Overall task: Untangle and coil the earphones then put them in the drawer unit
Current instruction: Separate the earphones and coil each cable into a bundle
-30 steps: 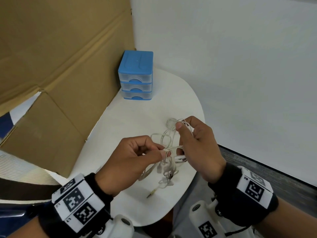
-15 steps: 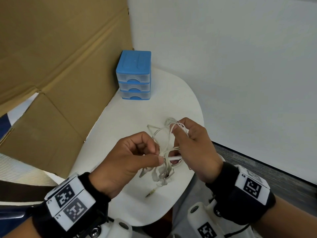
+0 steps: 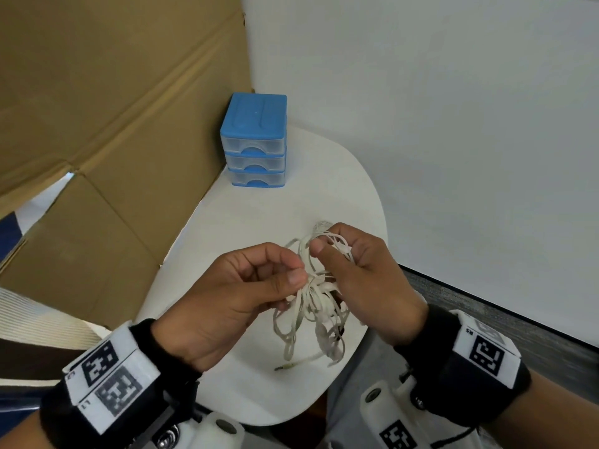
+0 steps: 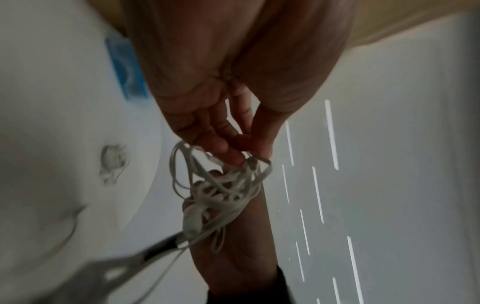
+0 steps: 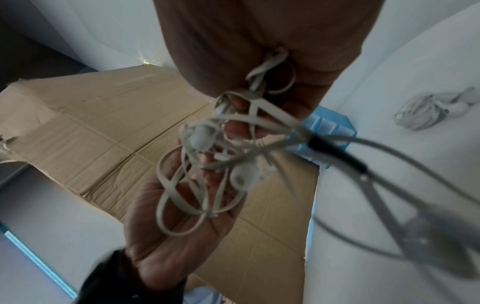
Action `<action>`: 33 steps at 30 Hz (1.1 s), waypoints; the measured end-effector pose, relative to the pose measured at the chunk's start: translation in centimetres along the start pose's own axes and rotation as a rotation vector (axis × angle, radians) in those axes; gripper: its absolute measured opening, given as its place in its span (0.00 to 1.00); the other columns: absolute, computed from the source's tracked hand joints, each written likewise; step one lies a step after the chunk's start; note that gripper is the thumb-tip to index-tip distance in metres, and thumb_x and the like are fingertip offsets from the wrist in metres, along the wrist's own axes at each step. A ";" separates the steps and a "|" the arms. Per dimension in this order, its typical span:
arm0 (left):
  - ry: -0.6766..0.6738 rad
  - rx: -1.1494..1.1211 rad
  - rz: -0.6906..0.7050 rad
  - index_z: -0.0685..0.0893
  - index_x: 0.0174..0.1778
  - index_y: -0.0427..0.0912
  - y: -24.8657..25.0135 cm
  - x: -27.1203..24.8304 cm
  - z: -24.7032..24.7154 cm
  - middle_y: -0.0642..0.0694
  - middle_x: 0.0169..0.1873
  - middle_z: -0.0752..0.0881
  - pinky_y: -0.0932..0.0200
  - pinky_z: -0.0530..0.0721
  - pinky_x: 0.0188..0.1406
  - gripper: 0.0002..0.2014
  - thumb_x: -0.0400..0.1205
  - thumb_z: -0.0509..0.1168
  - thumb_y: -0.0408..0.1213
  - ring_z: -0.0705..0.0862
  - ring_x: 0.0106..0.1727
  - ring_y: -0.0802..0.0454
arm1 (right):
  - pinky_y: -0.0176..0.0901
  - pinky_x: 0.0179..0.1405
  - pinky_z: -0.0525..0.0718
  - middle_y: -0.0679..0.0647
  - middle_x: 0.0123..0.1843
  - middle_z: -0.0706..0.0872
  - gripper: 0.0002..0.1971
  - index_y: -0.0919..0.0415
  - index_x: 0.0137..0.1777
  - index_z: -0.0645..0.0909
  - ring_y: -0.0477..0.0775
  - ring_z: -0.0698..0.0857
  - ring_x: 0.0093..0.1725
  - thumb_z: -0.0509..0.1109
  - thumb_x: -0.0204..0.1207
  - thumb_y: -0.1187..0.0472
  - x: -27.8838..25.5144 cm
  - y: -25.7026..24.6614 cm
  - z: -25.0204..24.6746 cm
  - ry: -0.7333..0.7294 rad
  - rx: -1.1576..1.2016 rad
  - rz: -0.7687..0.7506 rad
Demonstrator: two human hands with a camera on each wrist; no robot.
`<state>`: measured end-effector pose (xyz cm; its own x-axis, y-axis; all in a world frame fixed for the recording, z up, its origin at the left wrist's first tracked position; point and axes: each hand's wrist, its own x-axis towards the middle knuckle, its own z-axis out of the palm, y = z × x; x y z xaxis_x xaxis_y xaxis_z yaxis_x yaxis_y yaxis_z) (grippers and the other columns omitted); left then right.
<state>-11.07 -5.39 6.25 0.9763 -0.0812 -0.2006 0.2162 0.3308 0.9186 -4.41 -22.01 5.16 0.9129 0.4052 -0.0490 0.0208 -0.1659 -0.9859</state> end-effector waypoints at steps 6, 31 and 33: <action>0.143 0.270 0.321 0.87 0.35 0.43 1.5 0.4 -0.4 0.47 0.28 0.83 0.71 0.79 0.32 0.08 0.68 0.78 0.28 0.79 0.29 0.59 | 0.32 0.15 0.67 0.60 0.24 0.67 0.12 0.72 0.42 0.75 0.51 0.65 0.14 0.67 0.83 0.64 0.3 -0.8 -0.8 -0.078 0.062 0.109; 0.334 0.544 0.575 0.82 0.38 0.47 -0.7 -0.3 0.6 0.43 0.32 0.86 0.52 0.83 0.39 0.09 0.80 0.65 0.28 0.86 0.35 0.44 | 0.29 0.17 0.60 0.54 0.25 0.65 0.10 0.60 0.41 0.75 0.44 0.63 0.17 0.63 0.86 0.62 -0.8 -1.4 -0.1 -0.237 0.157 0.183; 0.287 0.535 0.593 0.82 0.39 0.47 -0.8 -0.2 0.6 0.48 0.32 0.84 0.55 0.81 0.38 0.09 0.80 0.65 0.27 0.84 0.33 0.46 | 0.27 0.16 0.60 0.52 0.26 0.66 0.09 0.59 0.42 0.76 0.43 0.64 0.17 0.63 0.86 0.61 -0.8 -1.7 -0.3 -0.283 0.194 0.207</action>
<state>-11.44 -6.26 5.73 0.9065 0.2314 0.3532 -0.2948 -0.2519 0.9218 -5.08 -22.32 6.88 0.7405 0.6173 -0.2656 -0.2544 -0.1084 -0.9610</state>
